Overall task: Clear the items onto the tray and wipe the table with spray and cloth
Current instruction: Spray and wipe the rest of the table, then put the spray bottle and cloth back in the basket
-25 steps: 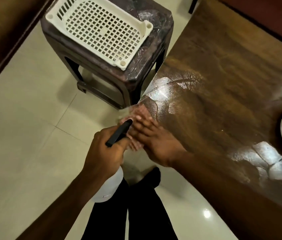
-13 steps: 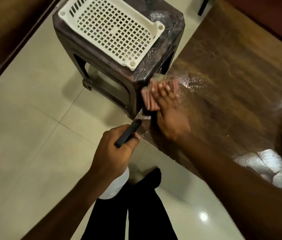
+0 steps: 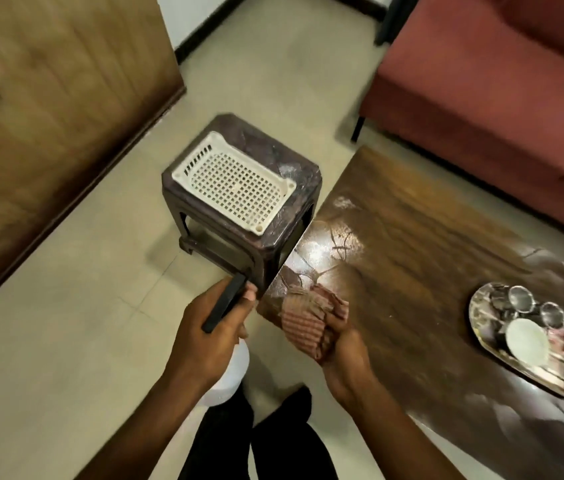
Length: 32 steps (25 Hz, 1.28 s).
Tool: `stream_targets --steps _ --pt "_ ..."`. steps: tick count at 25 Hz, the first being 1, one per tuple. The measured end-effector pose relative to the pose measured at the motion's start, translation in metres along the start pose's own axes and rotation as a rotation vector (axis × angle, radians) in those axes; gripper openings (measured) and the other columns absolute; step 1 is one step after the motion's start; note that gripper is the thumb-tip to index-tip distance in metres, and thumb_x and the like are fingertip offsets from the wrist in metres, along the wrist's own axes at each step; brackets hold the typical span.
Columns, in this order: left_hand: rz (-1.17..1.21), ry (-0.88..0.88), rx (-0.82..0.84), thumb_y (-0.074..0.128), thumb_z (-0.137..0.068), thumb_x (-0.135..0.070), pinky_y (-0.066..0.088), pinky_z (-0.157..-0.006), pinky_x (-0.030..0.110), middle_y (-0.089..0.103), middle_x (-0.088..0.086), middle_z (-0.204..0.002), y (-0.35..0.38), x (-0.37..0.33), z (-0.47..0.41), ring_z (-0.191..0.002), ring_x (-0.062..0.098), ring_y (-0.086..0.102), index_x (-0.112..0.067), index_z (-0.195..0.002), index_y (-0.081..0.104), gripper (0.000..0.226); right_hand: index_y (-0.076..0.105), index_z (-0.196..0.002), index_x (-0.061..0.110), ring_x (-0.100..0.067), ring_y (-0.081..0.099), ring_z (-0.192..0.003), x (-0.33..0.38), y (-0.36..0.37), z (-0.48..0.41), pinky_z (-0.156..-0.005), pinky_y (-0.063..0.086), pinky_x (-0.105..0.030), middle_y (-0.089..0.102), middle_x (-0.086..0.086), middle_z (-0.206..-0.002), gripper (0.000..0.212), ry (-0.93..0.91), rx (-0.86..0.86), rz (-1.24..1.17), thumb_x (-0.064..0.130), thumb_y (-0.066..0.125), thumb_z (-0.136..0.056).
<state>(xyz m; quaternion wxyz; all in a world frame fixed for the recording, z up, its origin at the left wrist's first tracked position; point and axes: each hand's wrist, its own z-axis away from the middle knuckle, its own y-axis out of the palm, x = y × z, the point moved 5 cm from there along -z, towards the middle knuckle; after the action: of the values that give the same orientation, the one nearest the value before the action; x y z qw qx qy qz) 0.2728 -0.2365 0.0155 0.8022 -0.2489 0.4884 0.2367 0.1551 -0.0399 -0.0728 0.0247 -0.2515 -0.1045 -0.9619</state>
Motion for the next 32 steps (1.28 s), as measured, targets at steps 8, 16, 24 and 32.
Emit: stream_targets --steps 8,16,24,32 --pt "-0.034 0.109 -0.161 0.063 -0.101 -0.054 0.049 -0.107 0.029 0.075 -0.008 -0.138 -0.050 -0.123 0.058 -0.134 0.012 0.065 -0.038 -0.142 0.068 0.045 0.073 -0.127 0.008 -0.030 0.082 -0.094 0.080 0.031 0.110 -0.070 0.068 -0.040 0.080 -0.019 -0.120 0.047 -0.057 0.253 -0.144 0.014 0.076 -0.081" --pt "-0.534 0.319 -0.215 0.060 -0.108 -0.051 0.058 -0.088 0.036 0.066 0.002 -0.114 -0.115 -0.179 0.024 -0.102 0.021 0.071 -0.020 -0.137 0.065 0.043 0.067 -0.134 0.003 -0.036 0.080 -0.104 0.099 0.102 0.125 -0.073 0.066 -0.040 0.076 -0.024 -0.126 0.046 -0.162 0.351 -0.090 0.003 0.074 -0.089" --pt "-0.621 0.399 -0.120 0.071 -0.104 -0.047 0.043 -0.066 0.014 0.067 -0.003 -0.089 -0.186 -0.175 -0.088 -0.080 0.017 0.067 -0.009 -0.111 0.075 0.039 0.062 -0.141 0.006 -0.043 0.068 -0.127 0.104 0.208 0.090 -0.108 0.055 -0.056 0.071 -0.023 -0.137 0.041 -0.197 0.199 -0.120 -0.004 0.056 -0.102" --pt "-0.679 0.407 0.013 0.068 -0.106 -0.048 0.044 -0.061 0.023 0.065 0.007 -0.087 -0.170 -0.168 -0.217 -0.076 0.021 0.066 -0.016 -0.091 0.060 0.036 0.057 -0.146 0.009 -0.044 0.068 -0.126 0.127 0.253 0.013 -0.093 0.061 -0.054 0.071 -0.022 -0.137 0.045 -0.109 0.053 -0.218 -0.004 0.049 -0.104"
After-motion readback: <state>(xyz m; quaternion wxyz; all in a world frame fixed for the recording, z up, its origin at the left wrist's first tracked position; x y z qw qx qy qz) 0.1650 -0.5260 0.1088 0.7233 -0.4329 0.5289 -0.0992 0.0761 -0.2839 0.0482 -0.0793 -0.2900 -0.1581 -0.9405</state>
